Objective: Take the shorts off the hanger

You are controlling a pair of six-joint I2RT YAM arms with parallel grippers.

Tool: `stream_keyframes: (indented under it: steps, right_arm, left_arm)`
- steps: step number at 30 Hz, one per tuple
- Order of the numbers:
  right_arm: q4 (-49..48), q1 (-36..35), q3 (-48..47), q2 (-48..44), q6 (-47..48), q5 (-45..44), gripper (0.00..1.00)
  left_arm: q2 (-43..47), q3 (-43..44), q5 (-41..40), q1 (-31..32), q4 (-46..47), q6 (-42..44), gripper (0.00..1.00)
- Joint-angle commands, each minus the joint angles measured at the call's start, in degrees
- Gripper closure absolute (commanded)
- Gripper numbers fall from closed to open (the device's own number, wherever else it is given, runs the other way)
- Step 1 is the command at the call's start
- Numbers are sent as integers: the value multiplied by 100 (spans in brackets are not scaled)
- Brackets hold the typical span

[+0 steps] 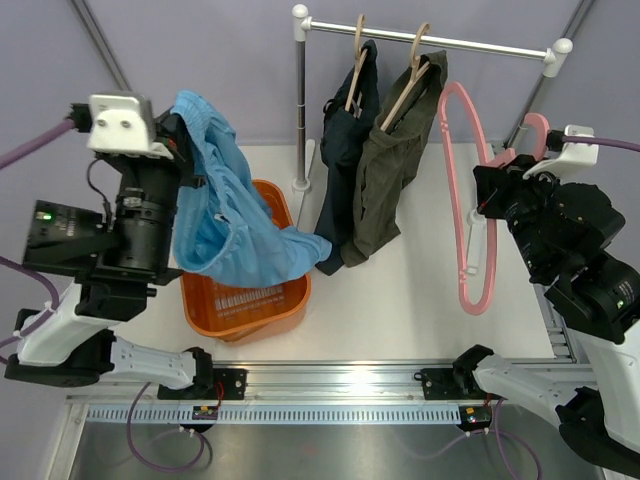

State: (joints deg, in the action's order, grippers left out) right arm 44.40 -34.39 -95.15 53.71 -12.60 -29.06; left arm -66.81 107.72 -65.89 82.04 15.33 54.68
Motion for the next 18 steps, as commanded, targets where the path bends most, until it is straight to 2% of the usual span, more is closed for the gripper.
stream_keyframes:
  steps: [1,2,3,5,6,9,11,15,16,18]
  right_arm:
    - [-28,-41,41,-36,82,-39,100]
    - [7,-41,67,-45,82,-47,100]
    - [16,-41,128,-63,82,-30,100]
    - [68,-41,181,-80,135,-21,100]
    - [112,-41,199,-72,152,-21,100]
    - [288,-41,251,-10,232,-47,100]
    - [297,-41,348,7,311,5,100]
    - [428,11,261,244,521,154,100]
    - [525,55,217,297,539,216,100]
    - [613,265,59,438,592,540,100]
  left_arm:
    - [316,-794,-56,-547,-1055,-1658,100]
    - [430,-1023,-47,-697,-1407,-2166,100]
    - [553,-1269,57,-950,-2176,-3216,100]
    - [956,-2086,225,-1242,-2849,-4223,98]
    - [1072,-2350,417,-1521,-3495,-5185,98]
    - [1406,-3168,1031,-2120,-4651,-6831,98]
    - [1564,-3659,1750,-2559,-5099,-7302,94]
    - [1592,-4118,2516,-3167,-5707,-7787,72]
    - [1609,-4206,2693,-3255,-5743,-7797,55]
    - [1723,-4496,3151,-3440,-5761,-7858,36]
